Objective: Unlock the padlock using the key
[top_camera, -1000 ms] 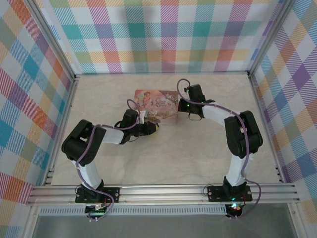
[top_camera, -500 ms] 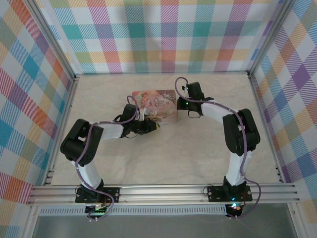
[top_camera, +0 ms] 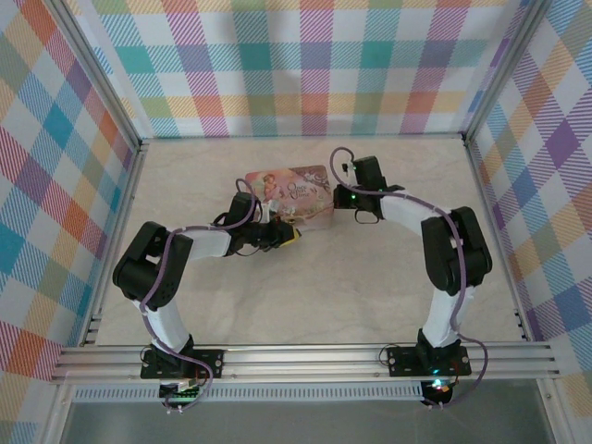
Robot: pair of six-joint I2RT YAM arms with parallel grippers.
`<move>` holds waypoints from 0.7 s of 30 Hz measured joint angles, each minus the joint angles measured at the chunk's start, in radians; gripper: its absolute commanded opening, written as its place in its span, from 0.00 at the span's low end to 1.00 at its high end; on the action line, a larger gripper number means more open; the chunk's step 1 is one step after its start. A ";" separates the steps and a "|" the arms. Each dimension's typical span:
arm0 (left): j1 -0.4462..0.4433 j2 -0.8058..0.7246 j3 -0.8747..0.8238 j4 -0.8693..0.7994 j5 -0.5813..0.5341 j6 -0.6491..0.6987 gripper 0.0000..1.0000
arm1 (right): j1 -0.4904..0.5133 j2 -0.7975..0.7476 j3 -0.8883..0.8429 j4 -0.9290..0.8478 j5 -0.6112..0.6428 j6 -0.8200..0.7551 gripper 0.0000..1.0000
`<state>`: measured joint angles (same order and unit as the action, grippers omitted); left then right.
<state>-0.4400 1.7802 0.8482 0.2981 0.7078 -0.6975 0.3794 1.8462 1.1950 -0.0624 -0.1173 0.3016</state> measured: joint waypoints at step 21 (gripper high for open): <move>0.000 0.011 0.000 0.098 0.016 -0.118 0.04 | -0.018 -0.361 -0.316 0.034 -0.071 0.069 0.00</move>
<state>-0.4400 1.7908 0.8478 0.3965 0.7242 -0.8154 0.3618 1.4849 0.8791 -0.0288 -0.1883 0.3710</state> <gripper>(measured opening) 0.049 0.058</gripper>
